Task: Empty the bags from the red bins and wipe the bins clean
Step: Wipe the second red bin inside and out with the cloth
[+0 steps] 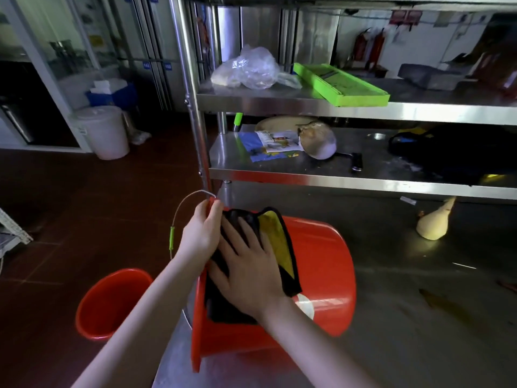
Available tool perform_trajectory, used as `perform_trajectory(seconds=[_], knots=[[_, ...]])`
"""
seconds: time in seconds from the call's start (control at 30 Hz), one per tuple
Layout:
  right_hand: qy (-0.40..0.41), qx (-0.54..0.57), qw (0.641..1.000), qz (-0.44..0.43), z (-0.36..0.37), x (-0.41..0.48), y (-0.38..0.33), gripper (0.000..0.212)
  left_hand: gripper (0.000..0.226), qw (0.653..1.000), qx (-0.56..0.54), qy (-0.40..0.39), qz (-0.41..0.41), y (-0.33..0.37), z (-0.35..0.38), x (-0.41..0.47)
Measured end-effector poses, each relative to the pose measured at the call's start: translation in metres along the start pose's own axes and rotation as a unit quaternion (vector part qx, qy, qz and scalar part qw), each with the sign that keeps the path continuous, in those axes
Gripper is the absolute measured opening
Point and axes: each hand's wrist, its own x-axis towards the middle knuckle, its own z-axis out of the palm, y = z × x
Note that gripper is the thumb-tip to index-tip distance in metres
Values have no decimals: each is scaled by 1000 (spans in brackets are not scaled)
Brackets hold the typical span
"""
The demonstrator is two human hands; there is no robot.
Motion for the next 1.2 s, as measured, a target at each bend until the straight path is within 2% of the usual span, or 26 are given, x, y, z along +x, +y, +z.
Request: perform_trajectory(seconds=[0.1, 0.2, 0.3, 0.37, 0.4, 0.47, 0.63, 0.73, 0.9, 1.0, 1.07, 1.13, 1.2], knots=[[16, 21, 999, 27, -10, -1, 26, 57, 44, 996, 68, 38, 40, 11, 21, -1], [2, -50, 991, 122, -22, -15, 82, 58, 41, 993, 48, 41, 103, -7, 17, -27], [-61, -71, 959, 267, -37, -18, 137, 55, 38, 994, 22, 8, 111, -33, 8, -49], [-126, -56, 940, 311, -41, -2, 155, 57, 36, 993, 17, 11, 118, -45, 8, -56], [-146, -49, 936, 317, -41, 10, 155, 57, 37, 992, 15, 15, 121, -48, 9, -58], [-130, -51, 945, 295, -34, 31, 132, 50, 37, 992, 11, 18, 128, -49, 11, -56], [-27, -28, 995, 92, -4, 45, 30, 56, 41, 985, 37, 34, 163, -51, 10, -46], [-5, -32, 998, 52, -2, 25, 35, 57, 41, 982, 35, 43, 179, -58, 4, -52], [17, -63, 994, 91, -8, -43, 90, 59, 39, 985, 18, 56, 163, -70, -2, -63], [25, -87, 984, 153, -22, -45, 121, 56, 41, 985, 10, 57, 163, -72, -2, -69], [-20, -59, 968, 243, -35, -26, 142, 52, 41, 986, 5, 53, 160, -72, 0, -71], [-105, -6, 941, 321, -45, -1, 155, 51, 39, 987, 2, 51, 152, -69, 3, -68], [-160, -9, 935, 316, -45, 21, 146, 57, 39, 988, 10, 51, 145, -66, 5, -62]])
